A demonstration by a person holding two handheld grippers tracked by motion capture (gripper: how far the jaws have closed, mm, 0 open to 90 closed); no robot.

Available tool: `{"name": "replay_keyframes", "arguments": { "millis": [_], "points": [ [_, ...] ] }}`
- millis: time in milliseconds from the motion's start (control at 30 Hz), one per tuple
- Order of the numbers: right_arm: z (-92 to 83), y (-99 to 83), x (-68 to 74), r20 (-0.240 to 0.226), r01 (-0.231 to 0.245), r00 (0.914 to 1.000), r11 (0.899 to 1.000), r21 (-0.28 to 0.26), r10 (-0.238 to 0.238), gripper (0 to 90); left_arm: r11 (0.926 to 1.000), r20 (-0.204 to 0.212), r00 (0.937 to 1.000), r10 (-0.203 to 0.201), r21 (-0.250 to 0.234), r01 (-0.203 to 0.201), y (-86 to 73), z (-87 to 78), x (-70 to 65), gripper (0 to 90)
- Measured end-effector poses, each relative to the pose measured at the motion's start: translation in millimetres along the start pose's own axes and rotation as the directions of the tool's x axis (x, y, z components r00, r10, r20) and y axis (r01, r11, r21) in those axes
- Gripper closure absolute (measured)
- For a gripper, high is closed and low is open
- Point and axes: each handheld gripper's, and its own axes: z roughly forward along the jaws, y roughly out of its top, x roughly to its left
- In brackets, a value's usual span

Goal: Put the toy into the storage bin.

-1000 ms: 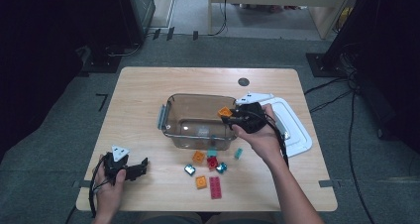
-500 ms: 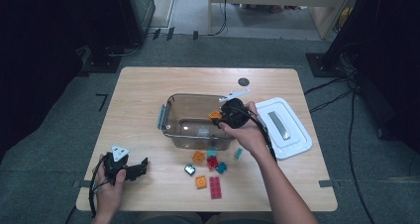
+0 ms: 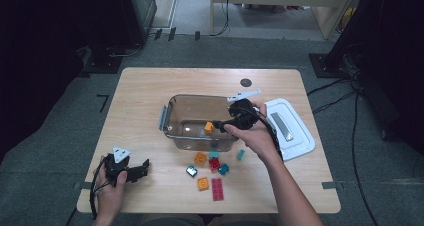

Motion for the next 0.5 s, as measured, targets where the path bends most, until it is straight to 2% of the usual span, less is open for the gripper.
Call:
{"name": "replay_keyframes", "arguments": {
  "millis": [67, 333, 500],
  "points": [
    [-6.0, -1.6, 1.1, 0.011, -0.001, 0.9999, 1.0, -0.012, 0.001, 14.1, 1.0, 0.0, 1.0, -0.003, -0.002, 0.003, 0.0, 0.1, -0.2, 7.3],
    [-37.1, -16.3, 1.1, 0.026, 0.006, 0.9997, 0.998, -0.067, -0.004, 8.1, 1.0, -0.001, 1.0, -0.002, -0.001, 0.002, 0.0, 0.1, -0.1, 7.3],
    [-56.5, -31.3, -2.7, 0.052, 0.002, 0.9986, 0.995, -0.101, 0.004, 6.1, 1.0, 0.0, 1.0, -0.002, -0.001, 0.002, 0.0, 0.1, -0.1, 7.3]
  ]
}}
